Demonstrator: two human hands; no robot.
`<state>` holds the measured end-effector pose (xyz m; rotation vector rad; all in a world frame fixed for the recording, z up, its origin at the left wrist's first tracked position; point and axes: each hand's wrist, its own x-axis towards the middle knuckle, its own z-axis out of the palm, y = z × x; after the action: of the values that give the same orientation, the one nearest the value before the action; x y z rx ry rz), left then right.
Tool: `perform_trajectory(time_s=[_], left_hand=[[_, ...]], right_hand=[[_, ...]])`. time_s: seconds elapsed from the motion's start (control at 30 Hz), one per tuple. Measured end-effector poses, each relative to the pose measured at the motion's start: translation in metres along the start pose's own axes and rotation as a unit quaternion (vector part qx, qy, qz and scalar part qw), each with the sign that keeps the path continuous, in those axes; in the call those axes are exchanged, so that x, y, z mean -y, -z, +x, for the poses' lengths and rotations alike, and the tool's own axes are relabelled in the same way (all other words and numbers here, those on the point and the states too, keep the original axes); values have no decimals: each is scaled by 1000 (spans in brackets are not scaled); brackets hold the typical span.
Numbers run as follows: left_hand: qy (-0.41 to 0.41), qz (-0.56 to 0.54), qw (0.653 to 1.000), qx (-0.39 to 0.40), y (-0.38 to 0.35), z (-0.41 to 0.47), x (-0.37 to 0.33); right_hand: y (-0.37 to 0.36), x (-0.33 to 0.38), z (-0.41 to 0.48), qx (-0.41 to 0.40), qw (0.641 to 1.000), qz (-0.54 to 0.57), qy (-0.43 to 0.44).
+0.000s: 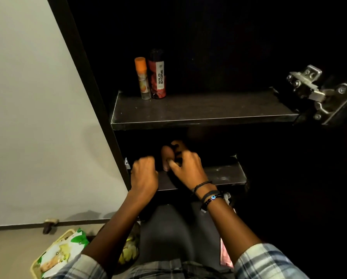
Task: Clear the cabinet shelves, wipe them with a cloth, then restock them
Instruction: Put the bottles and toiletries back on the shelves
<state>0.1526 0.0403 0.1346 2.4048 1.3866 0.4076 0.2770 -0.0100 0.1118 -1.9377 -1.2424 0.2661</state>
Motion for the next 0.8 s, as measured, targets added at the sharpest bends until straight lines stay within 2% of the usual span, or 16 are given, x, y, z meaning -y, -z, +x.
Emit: perform_trajectory(time_s=[0.37,0.57,0.7,0.8], left_hand=[[11,33,999,7,-9,-6,4],[-123,-7,988,-98,-14,-24,2],[-183,-52,977,-94,-26,-40,-9],[-216,-57,973,-58,-45,-52,-17]], right_hand=[[-24,-13,-3,16,1000,-1,-19],[-17,-21,-26,-36,998,34,-33],[-4,-34,-52,-60,997,27,-45],[6,-51,-76,-96,993,-15,-67]])
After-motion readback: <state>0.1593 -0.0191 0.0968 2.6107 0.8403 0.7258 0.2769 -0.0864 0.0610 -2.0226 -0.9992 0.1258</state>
